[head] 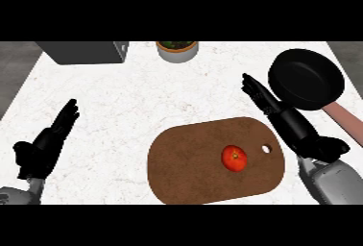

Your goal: Pick the tomato from the cutting board and place it in the pot

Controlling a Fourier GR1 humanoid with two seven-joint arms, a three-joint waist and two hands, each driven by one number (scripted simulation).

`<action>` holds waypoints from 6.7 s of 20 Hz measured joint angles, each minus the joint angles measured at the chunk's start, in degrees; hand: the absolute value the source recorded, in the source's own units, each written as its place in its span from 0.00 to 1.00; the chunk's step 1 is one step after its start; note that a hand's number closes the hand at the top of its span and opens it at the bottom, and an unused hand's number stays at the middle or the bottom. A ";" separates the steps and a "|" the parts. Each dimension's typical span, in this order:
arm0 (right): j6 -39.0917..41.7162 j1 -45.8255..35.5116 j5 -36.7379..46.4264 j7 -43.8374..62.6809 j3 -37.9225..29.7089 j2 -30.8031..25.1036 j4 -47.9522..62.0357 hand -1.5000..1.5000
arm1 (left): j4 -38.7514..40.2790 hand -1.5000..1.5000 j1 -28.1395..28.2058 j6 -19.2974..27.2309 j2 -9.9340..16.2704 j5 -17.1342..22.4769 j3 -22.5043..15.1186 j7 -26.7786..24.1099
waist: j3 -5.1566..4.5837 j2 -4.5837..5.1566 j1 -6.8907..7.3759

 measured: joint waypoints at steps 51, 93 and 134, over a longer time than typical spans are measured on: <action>5.14 4.11 35.58 67.54 11.86 -7.13 -31.88 0.00 | -14.54 0.50 -4.45 8.36 -12.68 -1.20 0.64 19.42 | -2.01 1.34 0.74; 9.80 3.48 57.94 63.27 10.36 16.14 -2.06 0.00 | -16.29 0.50 -3.34 2.23 -18.16 -7.39 7.19 23.02 | -1.95 1.37 0.54; 12.61 0.24 42.25 -14.44 -39.78 -32.71 29.42 1.00 | -17.61 0.50 -1.86 -2.39 -23.35 -12.44 11.08 24.35 | -1.81 1.67 0.79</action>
